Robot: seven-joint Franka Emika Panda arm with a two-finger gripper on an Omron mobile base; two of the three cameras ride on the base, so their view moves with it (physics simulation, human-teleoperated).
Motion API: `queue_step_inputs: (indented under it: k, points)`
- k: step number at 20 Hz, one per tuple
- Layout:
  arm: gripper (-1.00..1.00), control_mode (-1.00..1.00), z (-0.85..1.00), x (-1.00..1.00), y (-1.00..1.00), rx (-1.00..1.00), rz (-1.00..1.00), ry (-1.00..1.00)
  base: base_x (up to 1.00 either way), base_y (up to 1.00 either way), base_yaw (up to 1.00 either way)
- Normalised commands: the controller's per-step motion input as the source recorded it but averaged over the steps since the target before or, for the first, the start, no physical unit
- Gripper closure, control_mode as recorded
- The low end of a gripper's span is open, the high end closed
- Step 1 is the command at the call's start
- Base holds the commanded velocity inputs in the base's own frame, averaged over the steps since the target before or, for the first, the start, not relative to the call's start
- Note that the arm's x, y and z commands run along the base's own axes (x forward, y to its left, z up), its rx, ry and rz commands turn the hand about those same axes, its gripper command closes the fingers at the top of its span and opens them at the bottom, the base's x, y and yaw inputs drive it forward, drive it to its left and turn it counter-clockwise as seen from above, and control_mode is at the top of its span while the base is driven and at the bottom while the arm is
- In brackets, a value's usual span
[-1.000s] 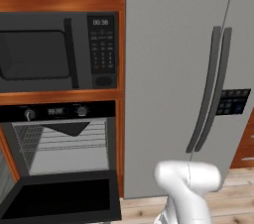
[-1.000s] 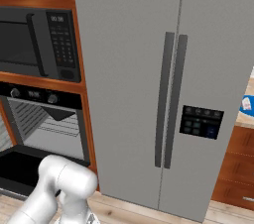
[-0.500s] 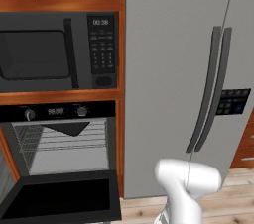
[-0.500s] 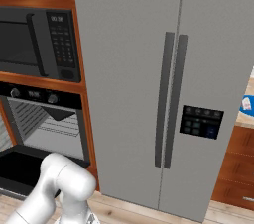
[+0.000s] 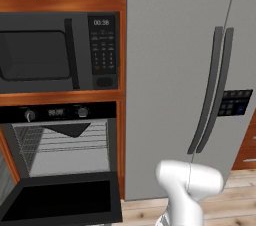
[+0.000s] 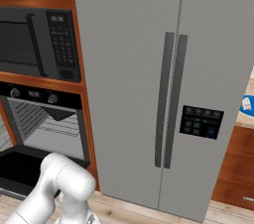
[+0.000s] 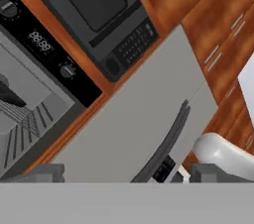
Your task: Take the baked cake out of the oven and place it on the plate for cooling. Then close the oven door.
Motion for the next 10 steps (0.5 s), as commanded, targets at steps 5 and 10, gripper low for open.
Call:
queue_step_inputs:
  k: [5,10]
  points:
    - [-1.00,-1.00,-0.83,0.46,0.00,-0.20,0.00,-0.01,0.00,0.00,0.00]
    - [-1.00,-1.00,-0.82,0.52,0.00,-0.17,0.00,-0.01,0.00,0.00,0.00]
